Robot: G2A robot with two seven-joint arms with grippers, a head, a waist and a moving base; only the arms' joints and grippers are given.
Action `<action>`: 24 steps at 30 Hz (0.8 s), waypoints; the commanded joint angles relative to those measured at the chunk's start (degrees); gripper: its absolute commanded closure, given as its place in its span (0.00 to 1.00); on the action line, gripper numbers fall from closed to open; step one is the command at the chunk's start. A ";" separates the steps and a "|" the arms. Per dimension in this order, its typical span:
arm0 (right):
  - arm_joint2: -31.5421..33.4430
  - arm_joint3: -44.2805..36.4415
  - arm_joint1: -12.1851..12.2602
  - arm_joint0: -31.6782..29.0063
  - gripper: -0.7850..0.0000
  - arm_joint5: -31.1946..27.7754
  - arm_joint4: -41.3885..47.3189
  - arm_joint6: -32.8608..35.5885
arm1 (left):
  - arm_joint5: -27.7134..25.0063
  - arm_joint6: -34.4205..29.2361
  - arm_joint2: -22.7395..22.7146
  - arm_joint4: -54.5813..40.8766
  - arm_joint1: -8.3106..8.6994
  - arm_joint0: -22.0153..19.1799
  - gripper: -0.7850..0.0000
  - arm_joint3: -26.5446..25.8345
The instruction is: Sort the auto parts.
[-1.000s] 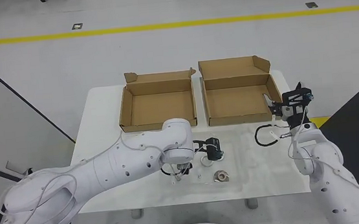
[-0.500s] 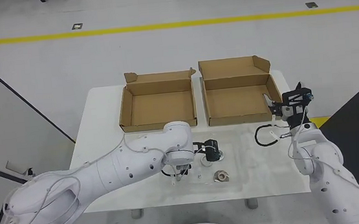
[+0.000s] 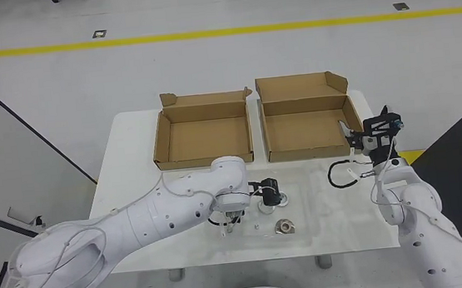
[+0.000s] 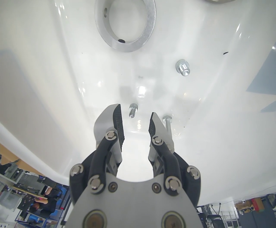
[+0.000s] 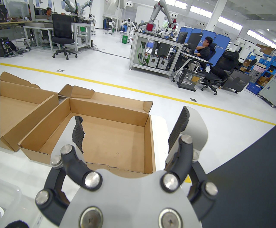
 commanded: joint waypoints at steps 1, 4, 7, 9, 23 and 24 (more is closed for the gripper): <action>0.00 0.00 0.00 0.00 0.00 0.00 0.00 0.00 | -0.08 0.09 0.00 0.20 -0.10 0.15 0.59 0.32; 0.00 0.00 0.00 0.00 0.00 0.00 0.00 0.00 | -0.16 0.17 0.00 0.32 -0.26 0.34 0.60 0.76; 0.00 0.00 0.00 0.00 0.00 0.00 0.00 0.00 | -0.22 0.23 0.00 0.41 -0.42 0.54 0.62 1.25; 0.00 0.00 0.00 0.00 0.00 0.00 0.00 0.00 | -0.32 0.33 0.00 0.47 -0.51 0.63 0.63 1.58; 0.00 0.00 0.00 0.00 0.00 0.00 0.00 0.00 | -0.05 0.06 0.00 0.75 -0.84 0.59 0.65 2.45; 0.00 0.00 0.00 0.00 0.00 0.00 0.00 0.00 | -0.08 0.08 0.00 0.72 -0.85 0.55 0.66 2.51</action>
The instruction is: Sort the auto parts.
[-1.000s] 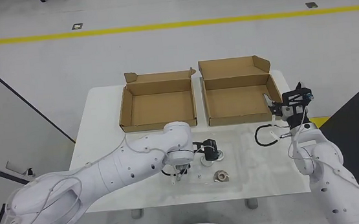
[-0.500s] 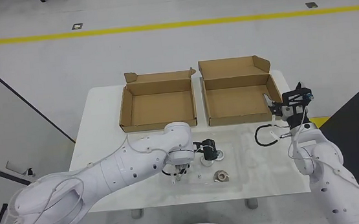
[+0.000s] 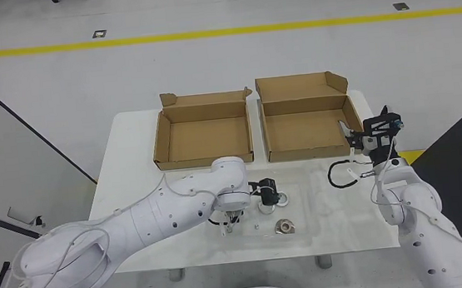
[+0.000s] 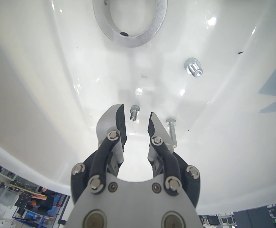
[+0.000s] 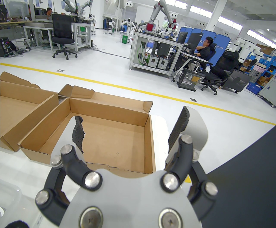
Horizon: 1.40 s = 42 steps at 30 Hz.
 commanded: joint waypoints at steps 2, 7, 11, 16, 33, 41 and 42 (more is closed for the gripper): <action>0.00 0.00 0.00 0.00 0.00 0.00 0.00 0.00 | -0.11 0.11 0.00 -0.01 -0.05 -0.03 0.67 0.24; 0.00 0.00 0.00 0.00 0.00 0.00 0.00 0.00 | -0.35 0.35 0.00 0.44 -0.27 0.32 0.76 0.84; 0.00 0.00 0.00 0.00 0.00 0.00 0.00 0.00 | -0.46 0.46 0.00 0.48 -0.49 0.58 0.80 1.48; 0.00 0.00 0.00 0.00 0.00 0.00 0.00 0.00 | -0.53 0.53 0.00 0.46 -0.70 0.53 1.00 2.03; 0.00 0.00 0.00 0.00 0.00 0.00 0.00 0.00 | 4.66 -4.64 -3.10 -11.84 3.67 -9.53 1.00 -13.20; 0.00 0.00 0.00 0.00 0.00 0.00 0.00 0.00 | 5.61 -4.64 -8.16 -17.26 8.52 -14.30 1.00 -22.66; 0.00 0.00 0.00 0.00 0.00 0.00 0.00 0.00 | 5.65 -4.64 -8.39 -17.87 9.07 -15.13 1.00 -23.61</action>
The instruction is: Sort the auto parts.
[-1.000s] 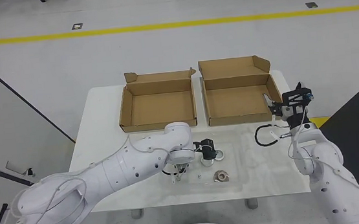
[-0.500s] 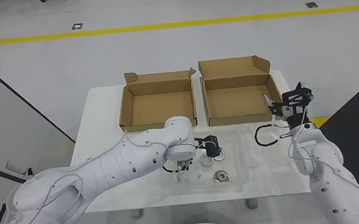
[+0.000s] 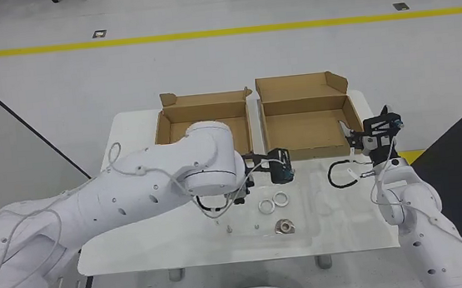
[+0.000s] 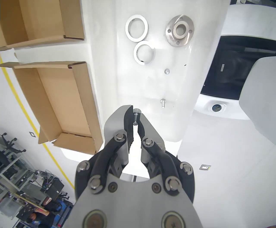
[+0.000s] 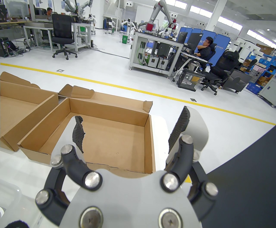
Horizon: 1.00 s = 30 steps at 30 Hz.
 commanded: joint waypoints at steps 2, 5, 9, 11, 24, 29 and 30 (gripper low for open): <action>0.00 0.00 0.00 0.00 0.00 0.00 0.00 0.00 | 0.53 0.00 -0.33 -1.80 1.65 -2.78 1.00 -2.70; 0.00 0.00 0.00 0.00 0.00 0.00 0.00 0.00 | 1.65 0.00 0.14 -4.05 2.91 -5.66 1.00 -5.00; 0.00 0.00 0.00 0.00 0.00 0.00 0.00 0.00 | 1.66 0.00 0.31 -5.41 3.40 -7.28 1.00 -5.97; 0.00 0.00 0.00 0.00 0.00 0.00 0.00 0.00 | 1.66 0.00 0.31 -5.41 3.40 -7.28 1.00 -5.97; 0.00 0.00 0.00 0.00 0.00 0.00 0.00 0.00 | 6.16 12.57 -8.44 -10.01 4.83 -4.58 1.00 -4.25; 0.00 0.00 0.00 0.00 0.00 0.00 0.00 0.00 | 2.78 21.90 -18.27 -19.23 6.90 -0.40 1.00 -4.12; 0.00 0.00 0.00 0.00 0.00 0.00 0.00 0.00 | 1.77 23.29 -19.86 -20.91 7.26 0.66 1.00 -3.98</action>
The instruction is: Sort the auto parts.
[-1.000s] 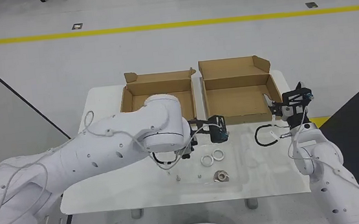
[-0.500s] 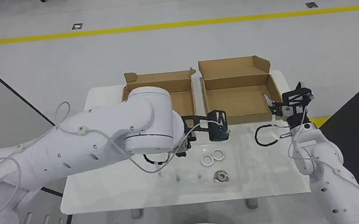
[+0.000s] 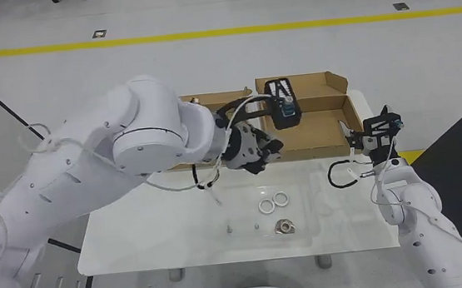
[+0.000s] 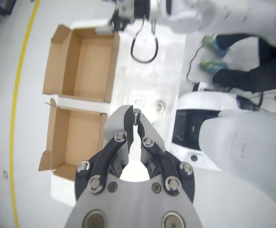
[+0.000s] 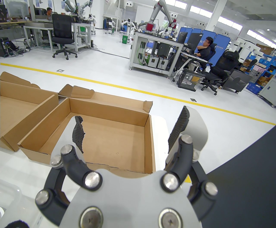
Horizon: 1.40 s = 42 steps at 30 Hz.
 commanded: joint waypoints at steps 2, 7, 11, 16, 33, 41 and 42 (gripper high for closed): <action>0.00 0.00 0.00 0.00 0.00 0.00 0.00 0.00 | -3.05 5.83 -5.24 -6.43 0.92 3.47 1.00 0.65; 0.00 0.00 0.00 0.00 0.00 0.00 0.00 0.00 | -11.44 14.92 -10.53 -16.16 1.35 7.99 1.00 2.29; 0.00 0.00 0.00 0.00 0.00 0.00 0.00 0.00 | -20.28 19.11 -11.94 -23.44 0.91 9.77 1.00 3.57; 0.00 0.00 0.00 0.00 0.00 0.00 0.00 0.00 | -29.31 20.56 -11.22 -30.66 -0.08 10.31 1.00 5.94; 0.00 0.00 0.00 0.00 0.00 0.00 0.00 0.00 | -45.55 20.41 -9.36 -48.73 -2.66 10.84 1.00 10.55; 0.00 0.00 0.00 0.00 0.00 0.00 0.00 0.00 | -44.97 22.09 -9.64 -49.29 -2.74 11.62 1.00 10.39; 0.00 0.00 0.00 0.00 0.00 0.00 0.00 0.00 | -44.87 23.35 -10.28 -48.96 -2.79 12.23 1.00 10.62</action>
